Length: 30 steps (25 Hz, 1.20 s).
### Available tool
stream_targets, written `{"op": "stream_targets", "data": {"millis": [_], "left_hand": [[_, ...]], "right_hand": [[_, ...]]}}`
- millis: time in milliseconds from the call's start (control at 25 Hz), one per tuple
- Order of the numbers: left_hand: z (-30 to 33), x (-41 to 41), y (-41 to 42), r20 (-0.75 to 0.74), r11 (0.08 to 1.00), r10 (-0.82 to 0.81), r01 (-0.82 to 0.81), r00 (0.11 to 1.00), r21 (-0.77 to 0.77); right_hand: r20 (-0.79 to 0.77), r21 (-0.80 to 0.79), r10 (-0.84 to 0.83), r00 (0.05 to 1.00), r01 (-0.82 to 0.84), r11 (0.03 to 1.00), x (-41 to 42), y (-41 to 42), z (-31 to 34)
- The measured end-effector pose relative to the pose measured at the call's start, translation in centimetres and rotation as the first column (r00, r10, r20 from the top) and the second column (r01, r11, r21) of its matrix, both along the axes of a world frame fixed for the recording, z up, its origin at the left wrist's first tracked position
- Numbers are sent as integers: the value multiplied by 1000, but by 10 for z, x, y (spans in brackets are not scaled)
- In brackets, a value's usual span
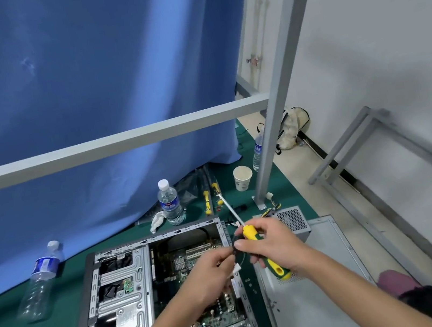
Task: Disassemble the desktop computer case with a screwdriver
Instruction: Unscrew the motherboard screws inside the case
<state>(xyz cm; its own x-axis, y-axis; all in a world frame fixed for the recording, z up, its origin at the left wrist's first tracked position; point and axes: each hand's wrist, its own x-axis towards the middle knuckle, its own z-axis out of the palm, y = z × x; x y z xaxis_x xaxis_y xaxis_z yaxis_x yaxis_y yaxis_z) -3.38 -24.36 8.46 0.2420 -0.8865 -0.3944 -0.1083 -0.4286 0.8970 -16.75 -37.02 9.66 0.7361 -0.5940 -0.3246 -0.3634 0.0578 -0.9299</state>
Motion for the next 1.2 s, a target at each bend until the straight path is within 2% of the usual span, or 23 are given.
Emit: {"op": "stream_targets", "data": {"millis": [40, 120, 200, 240, 320, 400, 480, 560, 680, 840, 920, 1040, 1120, 1200], "left_hand": [[-1, -2, -10, 79, 1000, -25, 26, 997, -8], [-5, -10, -26, 134, 1000, 4, -2, 991, -20], [-14, -17, -39, 180, 997, 73, -73, 981, -4], [-24, -19, -43, 237, 997, 68, -77, 969, 30], [-45, -24, -42, 362, 990, -53, 1, 931, 141], [-64, -27, -42, 455, 962, -194, 77, 869, 263], [-81, -27, -45, 510, 924, -299, 111, 806, 366], [-92, -24, -49, 558, 889, -376, 119, 740, 442], [-106, -23, -55, 591, 856, -443, 123, 674, 501], [-114, -25, -55, 691, 846, -495, 110, 527, 522], [-118, -24, -55, 694, 839, -508, 111, 510, 533], [-118, -24, -52, 683, 827, -523, 111, 510, 551], [-119, -22, -49, 683, 841, -503, 116, 529, 529], [-121, -20, -43, 680, 870, -453, 120, 576, 478]], "right_hand": [[-15, 5, 6, 1000, -6, 1000, -3, -8, -4], [-27, 28, -50, 998, 51, 998, -10, -25, -15], [-44, 38, -243, 969, 244, 969, -21, -49, -32], [-65, 31, -372, 926, 375, 927, -29, -62, -44], [-108, 23, -596, 796, 601, 799, -46, -88, -68], [-147, 63, -679, 720, 691, 720, -58, -106, -90], [-174, 100, -668, 723, 688, 719, -61, -118, -107], [-177, 91, -628, 758, 647, 757, -58, -125, -117], [-206, -18, -606, 769, 616, 788, -54, -136, -125], [-263, -180, -533, 804, 502, 846, -67, -135, -128], [-250, -232, -529, 811, 480, 846, -73, -127, -123], [-155, -122, -575, 803, 562, 818, -63, -108, -104], [-151, -73, -472, 869, 466, 882, -47, -88, -94], [-159, -23, -291, 943, 291, 956, -30, -64, -86]]}}
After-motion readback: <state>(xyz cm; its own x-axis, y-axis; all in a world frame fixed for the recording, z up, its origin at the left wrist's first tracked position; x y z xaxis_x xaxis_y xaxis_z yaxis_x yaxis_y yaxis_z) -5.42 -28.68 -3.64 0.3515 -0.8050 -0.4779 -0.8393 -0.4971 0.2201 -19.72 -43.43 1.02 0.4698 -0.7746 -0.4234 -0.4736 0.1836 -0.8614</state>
